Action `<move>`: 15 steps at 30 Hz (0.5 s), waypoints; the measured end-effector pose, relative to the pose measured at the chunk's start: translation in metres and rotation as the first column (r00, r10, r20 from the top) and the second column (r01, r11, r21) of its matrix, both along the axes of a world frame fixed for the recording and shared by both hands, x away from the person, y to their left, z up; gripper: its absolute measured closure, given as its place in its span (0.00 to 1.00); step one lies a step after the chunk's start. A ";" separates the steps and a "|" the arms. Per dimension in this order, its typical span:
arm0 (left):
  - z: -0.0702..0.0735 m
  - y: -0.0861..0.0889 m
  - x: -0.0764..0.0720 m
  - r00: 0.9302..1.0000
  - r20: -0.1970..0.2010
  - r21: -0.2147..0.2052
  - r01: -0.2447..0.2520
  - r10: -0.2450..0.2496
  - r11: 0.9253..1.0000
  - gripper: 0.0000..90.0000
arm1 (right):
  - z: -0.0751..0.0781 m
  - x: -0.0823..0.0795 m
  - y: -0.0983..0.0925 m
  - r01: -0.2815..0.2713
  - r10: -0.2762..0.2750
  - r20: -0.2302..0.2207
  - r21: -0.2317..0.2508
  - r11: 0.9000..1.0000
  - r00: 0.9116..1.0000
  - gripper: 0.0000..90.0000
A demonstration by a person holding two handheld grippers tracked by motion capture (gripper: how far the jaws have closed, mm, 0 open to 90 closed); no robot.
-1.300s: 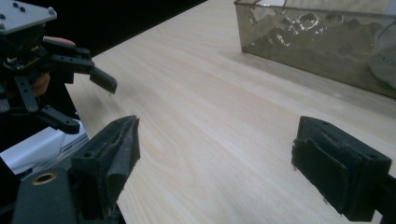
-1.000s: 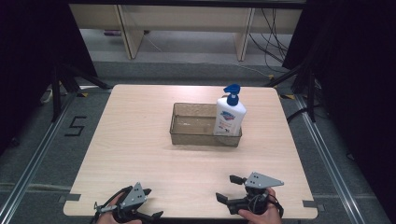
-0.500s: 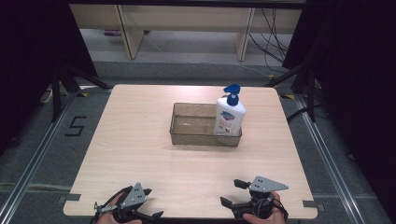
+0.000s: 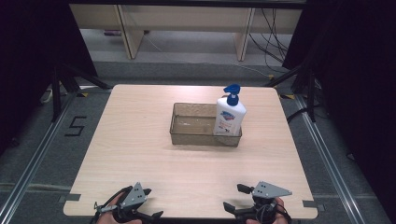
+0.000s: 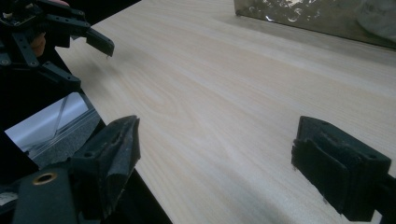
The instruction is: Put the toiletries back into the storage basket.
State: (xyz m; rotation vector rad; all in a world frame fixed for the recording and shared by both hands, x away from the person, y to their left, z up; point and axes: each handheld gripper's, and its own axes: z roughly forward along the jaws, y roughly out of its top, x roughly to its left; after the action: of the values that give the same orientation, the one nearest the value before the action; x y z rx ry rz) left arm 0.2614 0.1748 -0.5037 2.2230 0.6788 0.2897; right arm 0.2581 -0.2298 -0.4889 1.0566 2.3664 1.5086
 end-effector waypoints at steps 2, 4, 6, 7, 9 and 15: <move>0.000 -0.001 -0.001 1.000 -0.008 -0.014 -0.005 0.005 1.000 0.18 | 0.000 -0.001 -0.001 0.008 -0.008 0.008 -0.009 1.000 1.000 0.17; 0.000 -0.001 -0.001 1.000 -0.014 -0.017 -0.004 0.004 1.000 0.18 | 0.000 -0.003 -0.002 0.007 -0.007 -0.001 -0.002 1.000 1.000 0.17; 0.000 0.000 -0.001 1.000 -0.010 -0.005 -0.001 0.001 1.000 0.18 | 0.000 -0.004 -0.003 0.009 -0.009 0.005 0.000 1.000 1.000 0.17; 0.000 0.000 -0.001 1.000 -0.010 -0.006 -0.001 0.001 1.000 0.18 | 0.000 -0.006 -0.001 0.018 -0.017 -0.038 0.017 1.000 0.999 0.17; 0.000 0.000 -0.001 1.000 -0.010 -0.006 -0.001 0.001 1.000 0.18 | 0.000 -0.005 -0.004 0.012 -0.012 0.005 -0.004 1.000 1.000 0.17; 0.000 0.000 -0.001 1.000 -0.009 -0.006 -0.002 0.002 1.000 0.18 | -0.001 -0.006 -0.004 0.020 -0.020 -0.015 0.001 1.000 1.000 0.17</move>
State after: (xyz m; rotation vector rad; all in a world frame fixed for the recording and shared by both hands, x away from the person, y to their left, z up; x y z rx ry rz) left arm 0.2609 0.1745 -0.5038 2.2190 0.6858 0.2780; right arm 0.2516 -0.2334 -0.4895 1.0924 2.3581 1.5005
